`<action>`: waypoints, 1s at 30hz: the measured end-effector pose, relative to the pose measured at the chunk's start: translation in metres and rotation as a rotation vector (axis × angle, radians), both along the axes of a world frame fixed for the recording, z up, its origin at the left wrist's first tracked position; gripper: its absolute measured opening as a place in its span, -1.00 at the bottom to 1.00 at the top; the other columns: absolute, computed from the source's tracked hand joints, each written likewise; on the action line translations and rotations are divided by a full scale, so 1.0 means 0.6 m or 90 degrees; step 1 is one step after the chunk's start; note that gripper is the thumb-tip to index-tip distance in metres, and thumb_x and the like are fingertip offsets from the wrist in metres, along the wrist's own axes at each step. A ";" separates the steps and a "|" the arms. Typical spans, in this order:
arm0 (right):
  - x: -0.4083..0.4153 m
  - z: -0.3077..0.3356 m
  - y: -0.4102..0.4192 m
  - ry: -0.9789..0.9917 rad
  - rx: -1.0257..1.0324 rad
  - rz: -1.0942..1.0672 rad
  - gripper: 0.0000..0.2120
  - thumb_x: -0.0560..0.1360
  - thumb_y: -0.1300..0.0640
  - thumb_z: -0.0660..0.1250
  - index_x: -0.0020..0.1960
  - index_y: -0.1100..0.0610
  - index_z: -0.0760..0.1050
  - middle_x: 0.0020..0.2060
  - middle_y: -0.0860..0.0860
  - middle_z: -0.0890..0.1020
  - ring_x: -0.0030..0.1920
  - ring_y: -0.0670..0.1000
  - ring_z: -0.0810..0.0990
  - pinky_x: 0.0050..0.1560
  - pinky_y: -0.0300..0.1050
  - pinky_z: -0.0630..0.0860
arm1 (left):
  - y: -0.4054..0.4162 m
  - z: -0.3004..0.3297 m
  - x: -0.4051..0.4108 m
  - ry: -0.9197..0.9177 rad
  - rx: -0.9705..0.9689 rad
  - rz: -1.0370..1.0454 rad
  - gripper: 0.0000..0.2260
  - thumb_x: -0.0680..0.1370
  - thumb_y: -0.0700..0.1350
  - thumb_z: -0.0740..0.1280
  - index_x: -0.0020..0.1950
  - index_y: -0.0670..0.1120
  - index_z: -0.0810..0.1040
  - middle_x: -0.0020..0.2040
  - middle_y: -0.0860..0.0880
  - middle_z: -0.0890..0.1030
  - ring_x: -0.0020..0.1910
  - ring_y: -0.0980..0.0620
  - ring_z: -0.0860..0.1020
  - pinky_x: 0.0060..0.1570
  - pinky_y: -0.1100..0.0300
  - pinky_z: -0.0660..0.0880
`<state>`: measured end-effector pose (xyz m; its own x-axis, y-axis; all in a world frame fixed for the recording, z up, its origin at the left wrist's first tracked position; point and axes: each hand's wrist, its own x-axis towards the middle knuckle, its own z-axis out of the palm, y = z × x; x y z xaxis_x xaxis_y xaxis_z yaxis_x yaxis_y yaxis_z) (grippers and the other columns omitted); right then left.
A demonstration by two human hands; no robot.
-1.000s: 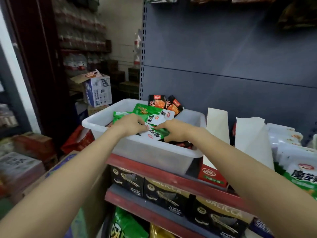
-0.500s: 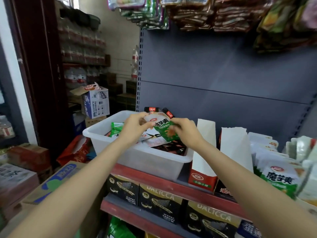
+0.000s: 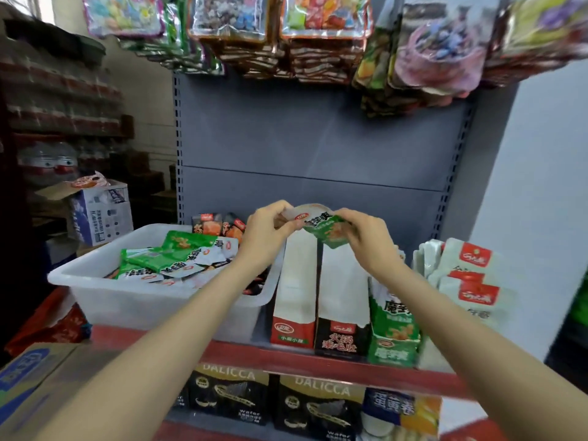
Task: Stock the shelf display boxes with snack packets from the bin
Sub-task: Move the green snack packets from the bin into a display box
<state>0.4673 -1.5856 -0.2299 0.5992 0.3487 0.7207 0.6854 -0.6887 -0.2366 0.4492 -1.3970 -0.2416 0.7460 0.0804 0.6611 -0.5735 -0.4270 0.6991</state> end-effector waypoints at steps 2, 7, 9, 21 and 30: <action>-0.001 0.002 -0.043 0.010 -0.001 -0.023 -0.73 0.50 0.39 0.20 0.08 0.18 0.57 -0.10 0.07 0.67 -0.11 0.09 0.62 -0.15 -0.25 0.37 | -0.043 0.001 0.013 -0.002 0.015 -0.008 -0.84 0.45 -0.09 0.41 -0.30 0.05 0.48 -0.25 -0.07 0.65 -0.21 -0.08 0.61 -0.12 0.01 0.51; 0.000 0.010 -0.118 0.086 -0.011 -0.094 -0.87 0.54 0.30 0.23 -0.02 0.20 0.55 -0.16 0.09 0.66 -0.14 0.10 0.58 -0.11 -0.13 0.41 | -0.124 0.009 0.037 0.003 0.031 -0.043 -0.86 0.50 -0.19 0.39 -0.24 -0.08 0.50 -0.24 -0.08 0.67 -0.21 0.04 0.64 -0.12 0.11 0.55; 0.005 0.013 -0.140 0.123 -0.045 -0.125 -0.91 0.53 0.26 0.26 -0.05 0.19 0.54 -0.15 0.09 0.65 -0.09 0.12 0.59 -0.07 -0.07 0.46 | -0.143 0.012 0.044 0.013 0.078 -0.044 -0.92 0.51 -0.19 0.38 -0.18 -0.13 0.53 -0.25 -0.05 0.66 -0.27 0.17 0.60 -0.14 0.29 0.51; 0.008 0.018 -0.185 0.078 0.086 -0.079 -0.65 0.53 0.26 0.29 0.29 0.07 0.40 -0.20 -0.07 0.58 -0.16 -0.07 0.57 -0.08 -0.21 0.47 | -0.189 0.067 0.067 0.076 0.345 -0.094 -0.93 0.55 -0.16 0.33 -0.13 -0.05 0.48 -0.24 0.08 0.58 -0.31 0.26 0.56 -0.41 0.46 0.36; 0.030 0.033 -0.192 0.051 0.021 -0.120 -0.81 0.56 0.25 0.23 0.16 0.13 0.43 -0.24 0.09 0.65 -0.21 0.09 0.63 -0.12 -0.03 0.57 | -0.210 0.065 0.083 0.043 0.268 -0.075 -0.90 0.53 -0.21 0.35 -0.08 -0.05 0.47 -0.19 -0.06 0.61 -0.22 0.04 0.60 -0.29 0.27 0.54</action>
